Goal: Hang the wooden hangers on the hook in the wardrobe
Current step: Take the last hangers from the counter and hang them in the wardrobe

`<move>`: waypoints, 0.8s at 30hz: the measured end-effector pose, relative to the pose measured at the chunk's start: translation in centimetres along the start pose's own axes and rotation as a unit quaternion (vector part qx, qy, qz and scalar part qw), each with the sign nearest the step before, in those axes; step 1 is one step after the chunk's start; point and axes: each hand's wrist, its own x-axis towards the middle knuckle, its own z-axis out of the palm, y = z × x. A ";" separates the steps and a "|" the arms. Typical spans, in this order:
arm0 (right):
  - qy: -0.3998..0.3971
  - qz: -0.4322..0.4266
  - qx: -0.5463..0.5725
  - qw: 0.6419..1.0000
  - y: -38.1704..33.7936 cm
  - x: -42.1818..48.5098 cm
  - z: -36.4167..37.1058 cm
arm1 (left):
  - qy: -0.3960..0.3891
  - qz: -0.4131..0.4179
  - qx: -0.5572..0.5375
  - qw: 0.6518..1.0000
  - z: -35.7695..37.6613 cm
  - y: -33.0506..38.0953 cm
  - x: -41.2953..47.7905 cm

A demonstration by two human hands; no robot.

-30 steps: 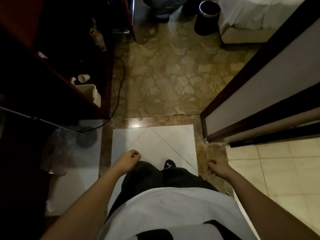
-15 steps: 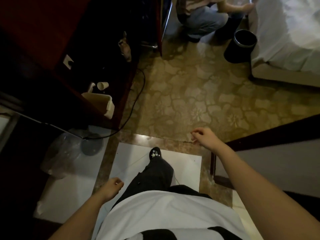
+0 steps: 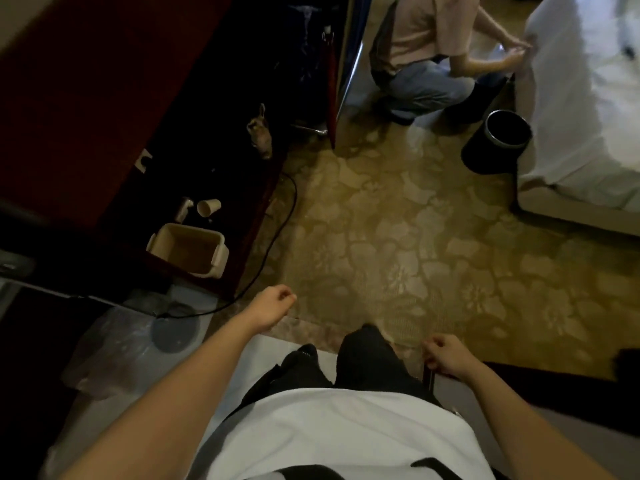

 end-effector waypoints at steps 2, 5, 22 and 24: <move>-0.009 -0.005 -0.033 0.999 -2.2 1.8 -1.5 | 0.011 -0.010 -0.005 1.000 -0.5 1.0 1.4; -0.038 -0.047 -0.080 0.995 -7.0 5.1 -3.8 | 0.033 -0.053 -0.033 0.997 -0.7 0.6 2.9; -0.173 -0.374 -0.201 0.889 -39.9 14.6 -12.3 | 0.221 -0.179 -0.270 0.920 -1.4 5.8 4.7; -0.189 -0.421 -0.208 0.863 -43.2 13.5 -12.0 | 0.244 -0.140 -0.257 0.925 -4.6 8.1 5.0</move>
